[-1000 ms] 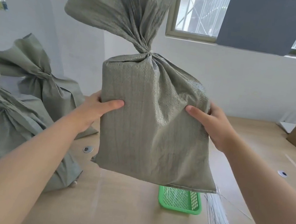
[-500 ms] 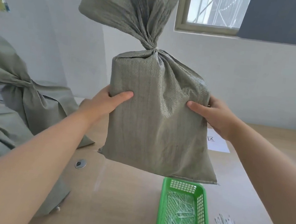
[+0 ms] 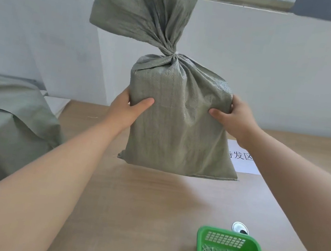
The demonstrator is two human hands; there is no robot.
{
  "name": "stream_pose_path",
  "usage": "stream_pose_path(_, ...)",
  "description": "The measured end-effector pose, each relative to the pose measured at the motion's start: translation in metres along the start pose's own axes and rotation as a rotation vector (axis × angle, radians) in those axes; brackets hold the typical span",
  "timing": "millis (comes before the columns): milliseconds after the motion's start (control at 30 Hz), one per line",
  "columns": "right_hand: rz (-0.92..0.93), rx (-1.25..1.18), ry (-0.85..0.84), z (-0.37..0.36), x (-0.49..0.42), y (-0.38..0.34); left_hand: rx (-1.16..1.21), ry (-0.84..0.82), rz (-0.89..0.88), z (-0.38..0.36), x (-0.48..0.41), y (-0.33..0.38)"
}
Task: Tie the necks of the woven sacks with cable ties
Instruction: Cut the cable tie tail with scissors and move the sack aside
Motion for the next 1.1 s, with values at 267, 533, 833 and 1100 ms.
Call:
stream_pose_path(267,-0.044,-0.019,0.006,-0.031,-0.052,0.062,-0.073,0.011,-0.042,-0.008,-0.048,-0.049)
stream_pose_path(533,-0.037,-0.015,0.016,-0.044,-0.068,0.082,-0.056,-0.039,0.004,-0.016,-0.069,-0.072)
stream_pose_path(833,-0.071,-0.001,0.003,-0.038,-0.074,0.088,-0.039,-0.069,0.066,-0.015,-0.072,-0.079)
stream_pose_path(1100,-0.095,0.067,0.001,-0.033,-0.076,0.094,-0.054,-0.063,0.081,-0.013,-0.073,-0.078)
Point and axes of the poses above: each hand's wrist, its own x-axis away from the middle knuckle, its own z-axis out of the back of the hand, y = z × x, the point moved 10 cm from there along -x, towards the middle knuckle, and after that the axes turned 5 degrees about -y, right-handed, at the moved point
